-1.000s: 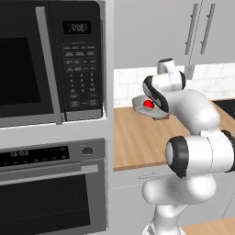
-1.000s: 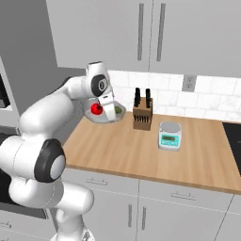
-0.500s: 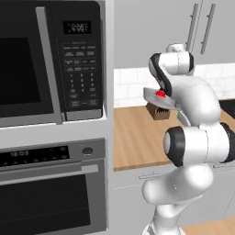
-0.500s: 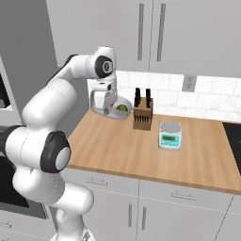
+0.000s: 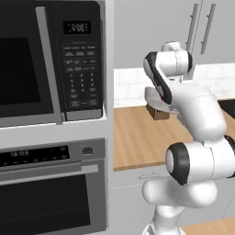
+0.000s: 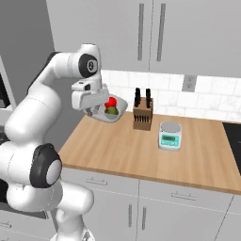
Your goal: Take the meat container that has the chicken drumstick and place it on the second highest rack of the freezer. Then take the vegetable container that has the lime and tomato and place it on the highest rack of the freezer.
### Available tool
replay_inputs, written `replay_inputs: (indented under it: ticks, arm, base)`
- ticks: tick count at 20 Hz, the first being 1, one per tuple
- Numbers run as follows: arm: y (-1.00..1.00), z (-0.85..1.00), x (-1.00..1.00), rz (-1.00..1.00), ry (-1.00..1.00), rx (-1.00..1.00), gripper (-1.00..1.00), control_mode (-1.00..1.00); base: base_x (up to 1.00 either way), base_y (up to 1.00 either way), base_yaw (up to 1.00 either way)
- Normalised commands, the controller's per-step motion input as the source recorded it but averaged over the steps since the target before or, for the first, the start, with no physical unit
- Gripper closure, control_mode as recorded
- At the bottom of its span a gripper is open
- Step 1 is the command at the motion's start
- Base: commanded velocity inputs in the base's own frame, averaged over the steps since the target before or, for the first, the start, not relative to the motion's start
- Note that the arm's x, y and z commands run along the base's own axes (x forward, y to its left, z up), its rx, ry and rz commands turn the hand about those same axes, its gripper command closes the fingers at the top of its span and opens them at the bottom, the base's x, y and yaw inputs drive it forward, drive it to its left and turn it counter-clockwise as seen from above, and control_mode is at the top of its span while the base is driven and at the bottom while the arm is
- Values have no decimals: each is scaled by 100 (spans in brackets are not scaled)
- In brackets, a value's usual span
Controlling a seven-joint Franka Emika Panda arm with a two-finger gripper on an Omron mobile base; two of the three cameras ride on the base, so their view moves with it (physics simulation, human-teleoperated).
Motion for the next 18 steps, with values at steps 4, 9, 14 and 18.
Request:
replay_inputs:
  ticks: [4, 9, 14, 18]
  arm:
    - [21, 9, -44, -8, -12, -17, 100, -100]
    - [0, 5, -23, 0, -5, -14, 100, -100]
    - [0, 2, -31, 5, 0, -13, 100, -100]
    - [0, 0, -67, 17, -1, -7, 100, -100]
  base:
    - [0, 0, 0]
    - [0, 0, 0]
    - [0, 0, 0]
    - [0, 0, 0]
